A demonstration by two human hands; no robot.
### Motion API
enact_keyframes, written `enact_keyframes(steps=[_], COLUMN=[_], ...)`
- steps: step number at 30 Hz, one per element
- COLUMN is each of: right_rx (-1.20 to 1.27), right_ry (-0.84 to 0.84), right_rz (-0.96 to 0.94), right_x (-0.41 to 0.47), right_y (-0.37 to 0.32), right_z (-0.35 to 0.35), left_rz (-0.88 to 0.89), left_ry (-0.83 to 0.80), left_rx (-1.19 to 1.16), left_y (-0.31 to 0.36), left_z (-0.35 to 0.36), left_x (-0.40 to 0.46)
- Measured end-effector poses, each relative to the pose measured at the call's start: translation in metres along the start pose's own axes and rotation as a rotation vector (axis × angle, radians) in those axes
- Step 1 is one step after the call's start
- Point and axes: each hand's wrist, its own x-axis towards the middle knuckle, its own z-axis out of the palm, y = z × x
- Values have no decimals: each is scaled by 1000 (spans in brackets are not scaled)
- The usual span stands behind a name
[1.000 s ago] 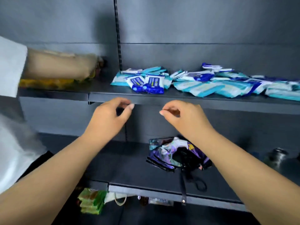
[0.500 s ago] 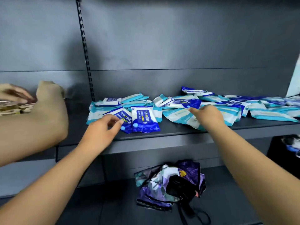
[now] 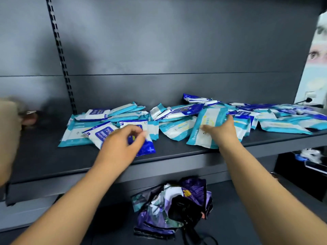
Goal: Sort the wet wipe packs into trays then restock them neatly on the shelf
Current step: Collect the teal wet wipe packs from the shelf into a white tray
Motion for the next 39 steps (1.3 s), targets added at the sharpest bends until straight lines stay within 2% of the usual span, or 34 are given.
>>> enact_keyframes(steps=[4,8,11,15,17,19,21,24,28,33,35,39], right_rx=[304,585,681,673,677,695,693,745,735,624,564,341], right_ry=[-54,-56,-47,-38,-52,-92,-138,-238,-403,-602,-628,-675], right_rz=[8,130,248,212,167,136,100,77,114,262,358,571], right_x=[-2,-4,-2,-3,-7,-18,-33,-61,-102,-158,-181,-225], right_y=[12,14,17,14,15,19,26,40,73,149,188,277], right_z=[-16,-29,-37,-38,-38,-44,-52,-62,-66,-57,-52,-44], left_rz=[-2,-100,-145,-221,-381,-459,-446,-376,-399,-609,-724,-1001], left_ry=[-272,-529,-623,-680,-711,-724,-699,-560,-394,-241,-177,-152], left_rx=[76,391,499,412,148,-110,-273,-478,-577,-529,-493,-484], left_y=[39,47,51,64,66,69,69,66,63,35,18,-29], left_z=[59,95,105,106,102,90,72,40,17,20,27,54], left_x=[44,86,97,96,92,77,54,2,-78,-196,-244,-344])
